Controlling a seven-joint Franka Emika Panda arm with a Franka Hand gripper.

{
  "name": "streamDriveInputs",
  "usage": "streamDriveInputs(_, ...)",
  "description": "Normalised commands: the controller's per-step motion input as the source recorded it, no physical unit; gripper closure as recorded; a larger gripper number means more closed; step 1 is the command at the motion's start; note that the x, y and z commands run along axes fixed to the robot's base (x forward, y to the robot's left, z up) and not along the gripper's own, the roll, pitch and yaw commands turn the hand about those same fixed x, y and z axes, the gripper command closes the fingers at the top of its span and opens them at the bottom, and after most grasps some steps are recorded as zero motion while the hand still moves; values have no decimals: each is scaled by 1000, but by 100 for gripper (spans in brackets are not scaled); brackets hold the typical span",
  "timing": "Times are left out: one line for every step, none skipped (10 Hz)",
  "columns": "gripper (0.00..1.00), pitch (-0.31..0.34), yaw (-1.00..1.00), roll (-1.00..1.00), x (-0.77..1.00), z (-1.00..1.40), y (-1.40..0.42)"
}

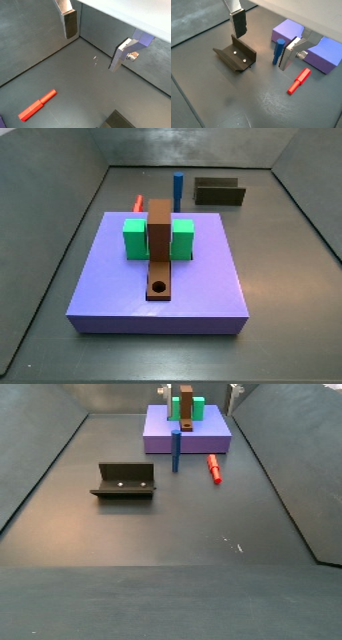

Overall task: Pick up the blue object. Move up. Move to above the board. Insert the blue object.
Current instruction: Pick up the blue object.

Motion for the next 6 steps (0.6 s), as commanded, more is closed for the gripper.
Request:
streamDriveInputs(0, 0, 0, -7, 0, 0, 14)
streamDriveInputs(0, 0, -26, 0, 260, -157, -240)
streamDriveInputs(0, 0, 34, 171, 346, -289, -800)
streamDriveInputs(0, 0, 40, 197, 314, -266, -800)
streamDriveInputs(0, 0, 49, 174, 314, -269, -809)
streamDriveInputs(0, 66, 0, 137, 494, -214, -749)
